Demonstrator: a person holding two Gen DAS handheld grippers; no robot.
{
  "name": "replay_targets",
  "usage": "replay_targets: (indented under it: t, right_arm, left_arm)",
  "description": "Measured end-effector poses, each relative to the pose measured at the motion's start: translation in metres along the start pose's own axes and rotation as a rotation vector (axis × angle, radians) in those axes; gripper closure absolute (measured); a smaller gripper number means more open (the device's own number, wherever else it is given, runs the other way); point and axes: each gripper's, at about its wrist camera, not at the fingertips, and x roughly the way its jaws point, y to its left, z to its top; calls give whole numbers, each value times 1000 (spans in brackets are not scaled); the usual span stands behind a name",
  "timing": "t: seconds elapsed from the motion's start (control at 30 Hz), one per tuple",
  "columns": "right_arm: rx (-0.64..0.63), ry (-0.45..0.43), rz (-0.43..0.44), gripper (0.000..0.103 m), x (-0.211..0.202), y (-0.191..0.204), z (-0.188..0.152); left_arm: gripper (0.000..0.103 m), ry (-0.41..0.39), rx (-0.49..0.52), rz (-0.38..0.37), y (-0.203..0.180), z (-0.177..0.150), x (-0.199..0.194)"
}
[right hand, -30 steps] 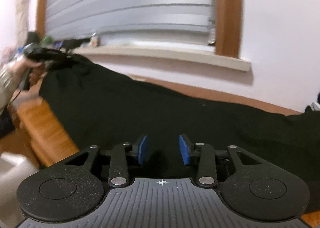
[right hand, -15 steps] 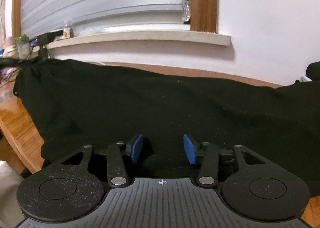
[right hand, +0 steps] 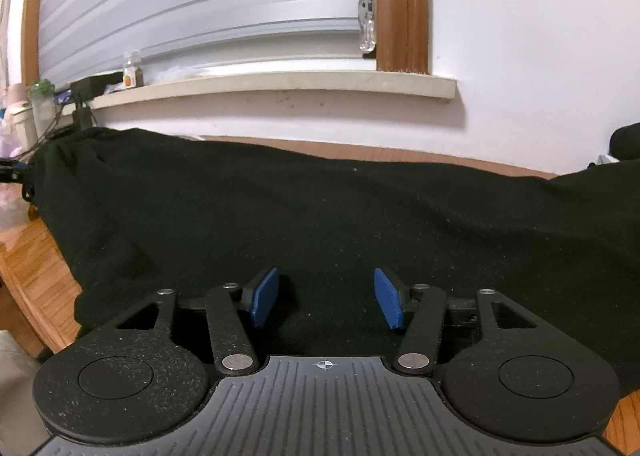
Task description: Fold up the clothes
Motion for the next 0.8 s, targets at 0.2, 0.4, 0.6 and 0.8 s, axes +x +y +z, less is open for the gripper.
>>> replay_targets:
  t: [0.2,0.4,0.6,0.8]
  right_arm:
    - [-6,11,12,49,-1,-1,1]
    - [-16,21,29,49,0,3,4]
    - [-36,41,14,49,-1,8,8]
    - [-152,47,38,56,0,48,36]
  left_arm:
    - [88,-60,-33,-82,30,10,-34]
    - [77,44,4,-77,35,-2,-28]
    - [34,-79,-83,-2,60,-2,-53]
    - [44,-38,-46,142,77,-2,-37]
